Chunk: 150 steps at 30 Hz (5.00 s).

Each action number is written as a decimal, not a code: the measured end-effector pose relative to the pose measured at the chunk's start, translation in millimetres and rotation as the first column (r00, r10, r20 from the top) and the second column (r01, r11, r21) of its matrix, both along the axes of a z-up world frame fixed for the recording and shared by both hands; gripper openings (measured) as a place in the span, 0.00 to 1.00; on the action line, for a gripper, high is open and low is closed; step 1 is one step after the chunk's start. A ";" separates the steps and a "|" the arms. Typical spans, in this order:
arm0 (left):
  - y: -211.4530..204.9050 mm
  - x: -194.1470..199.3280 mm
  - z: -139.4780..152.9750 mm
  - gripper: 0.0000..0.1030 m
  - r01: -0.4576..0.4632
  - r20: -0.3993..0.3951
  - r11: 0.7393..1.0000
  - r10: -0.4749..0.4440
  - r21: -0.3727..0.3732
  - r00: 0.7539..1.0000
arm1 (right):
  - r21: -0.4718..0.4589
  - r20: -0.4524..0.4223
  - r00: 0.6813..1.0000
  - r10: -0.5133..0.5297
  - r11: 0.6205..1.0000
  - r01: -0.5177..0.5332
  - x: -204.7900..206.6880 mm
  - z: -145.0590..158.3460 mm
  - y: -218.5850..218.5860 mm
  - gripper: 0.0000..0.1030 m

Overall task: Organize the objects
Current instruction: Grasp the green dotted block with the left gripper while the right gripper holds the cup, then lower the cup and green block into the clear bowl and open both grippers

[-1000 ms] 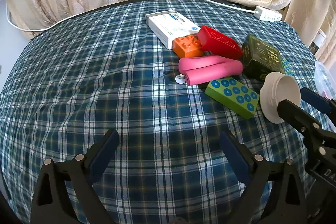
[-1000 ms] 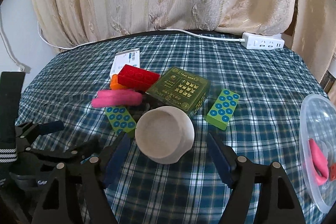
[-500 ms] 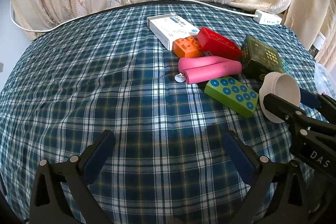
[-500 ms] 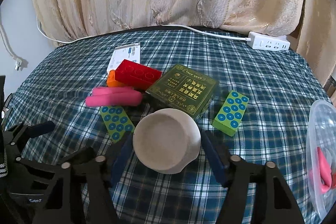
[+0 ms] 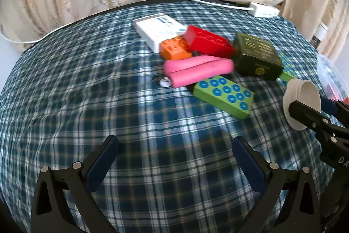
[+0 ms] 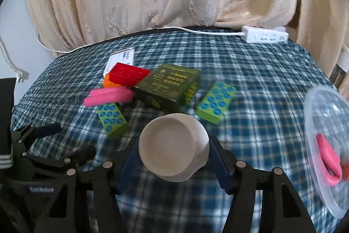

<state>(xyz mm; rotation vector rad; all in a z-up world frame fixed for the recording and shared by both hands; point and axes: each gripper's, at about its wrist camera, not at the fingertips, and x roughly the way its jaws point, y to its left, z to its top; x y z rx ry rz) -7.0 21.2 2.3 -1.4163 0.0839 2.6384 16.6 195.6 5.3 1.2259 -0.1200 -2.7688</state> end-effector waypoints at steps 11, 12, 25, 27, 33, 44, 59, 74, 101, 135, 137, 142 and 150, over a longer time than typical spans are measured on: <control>26.4 -16.0 -0.3 0.99 0.085 0.021 0.996 -0.085 -0.001 0.996 | -0.096 0.000 0.999 -0.048 0.994 0.047 15.6 -2.1 31.7 0.63; 26.4 -17.6 -0.1 0.99 0.087 0.020 0.996 -0.087 -0.001 0.996 | -0.105 -0.001 0.999 -0.044 0.994 0.044 16.2 -2.2 32.4 0.63; 40.5 -39.1 0.0 0.94 0.121 -0.012 0.993 -0.121 0.003 0.993 | -0.146 0.031 0.999 -0.018 0.989 0.023 14.3 -7.5 34.3 0.63; 41.7 -38.9 1.0 0.90 0.128 -0.020 0.992 -0.128 0.005 0.992 | -0.145 0.032 0.999 -0.017 0.989 0.022 14.2 -7.4 34.1 0.63; 41.6 -37.2 4.6 0.71 0.150 -0.051 0.989 -0.149 0.015 0.988 | -0.143 0.032 0.999 -0.018 0.989 0.022 14.7 -7.6 34.0 0.63; 39.5 -21.1 6.2 0.66 0.161 -0.052 0.987 -0.159 0.027 0.986 | -0.144 0.032 0.999 -0.016 0.989 0.021 15.0 -7.4 34.6 0.63; 41.3 10.1 20.0 0.66 0.165 -0.061 0.983 -0.160 0.077 0.985 | -0.166 0.011 1.000 -0.026 0.986 0.028 17.1 -4.4 40.5 0.63; 69.1 17.4 36.4 0.66 0.215 -0.084 0.975 -0.210 0.055 0.974 | -0.246 -0.016 0.998 -0.061 0.968 0.055 33.6 3.3 60.3 0.63; 184.4 13.5 59.8 0.66 0.409 -0.102 0.912 -0.408 -0.008 0.907 | -0.203 -0.141 0.885 -0.443 0.888 0.412 59.6 50.3 232.7 0.63; 325.9 -44.9 54.6 0.75 0.542 -0.038 0.838 -0.540 0.067 0.841 | -0.281 -0.158 0.828 -0.538 0.829 0.484 80.3 45.5 297.6 0.74; 319.5 -45.1 56.2 0.75 0.529 -0.046 0.846 -0.527 0.067 0.848 | -0.285 -0.154 0.831 -0.535 0.829 0.481 78.4 45.2 294.8 0.74; 300.6 -45.6 56.2 0.75 0.489 -0.049 0.870 -0.487 0.067 0.872 | -0.282 -0.149 0.842 -0.518 0.838 0.466 73.8 46.1 282.1 0.74; 265.1 -42.5 57.6 0.75 0.435 -0.065 0.900 -0.432 0.041 0.900 | -0.272 -0.155 0.864 -0.479 0.861 0.429 64.2 52.4 252.3 0.74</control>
